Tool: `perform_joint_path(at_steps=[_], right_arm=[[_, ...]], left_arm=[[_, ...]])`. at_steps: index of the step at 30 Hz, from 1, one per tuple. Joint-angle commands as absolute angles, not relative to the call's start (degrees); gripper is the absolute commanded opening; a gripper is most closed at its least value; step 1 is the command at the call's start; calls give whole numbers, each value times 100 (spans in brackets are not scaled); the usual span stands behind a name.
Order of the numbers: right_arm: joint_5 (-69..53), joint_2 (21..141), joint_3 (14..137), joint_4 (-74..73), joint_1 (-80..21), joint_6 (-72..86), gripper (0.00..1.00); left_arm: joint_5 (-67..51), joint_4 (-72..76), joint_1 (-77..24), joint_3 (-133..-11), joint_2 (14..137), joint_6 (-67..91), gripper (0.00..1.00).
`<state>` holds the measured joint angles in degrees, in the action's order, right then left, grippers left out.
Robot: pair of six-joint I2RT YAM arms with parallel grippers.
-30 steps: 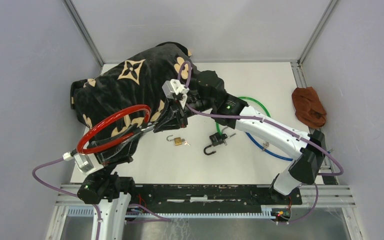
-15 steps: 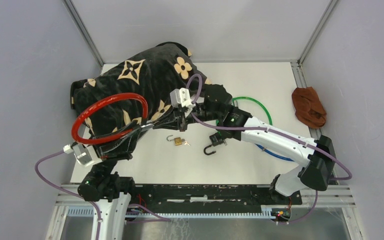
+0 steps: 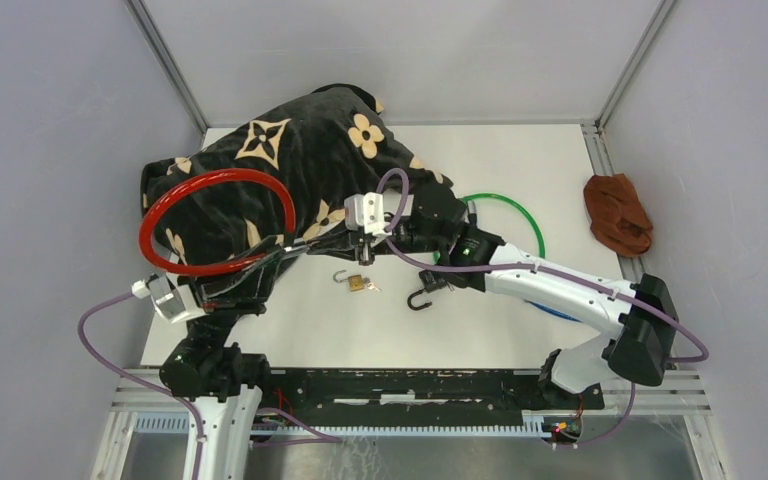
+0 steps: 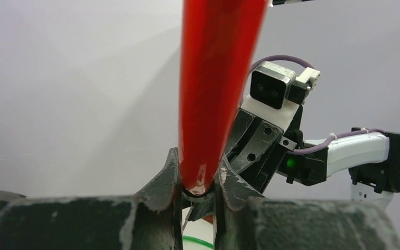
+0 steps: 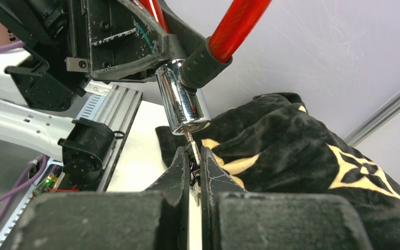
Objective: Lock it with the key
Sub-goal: Lock the lock.
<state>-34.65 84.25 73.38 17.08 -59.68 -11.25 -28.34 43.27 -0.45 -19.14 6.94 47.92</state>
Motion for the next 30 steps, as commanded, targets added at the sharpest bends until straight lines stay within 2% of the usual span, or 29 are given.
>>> perform_joint_path(at_steps=[1,9,25,30], right_arm=[[-3488,8016,6682,2301,-5649,-1399,0],[-3658,7528,5222,3113,-4927,-967,0],[-4156,7536,4499,3161,-4474,-818,0],[-3948,7414,4545,2926,-4440,-882,0]], left_arm=[[-2265,4454,-18,-1897,642,4513,2],[-2286,4637,-18,-1912,658,4295,2],[-2426,4824,159,-1911,597,4085,2],[-2673,4099,151,-1992,611,3913,2]])
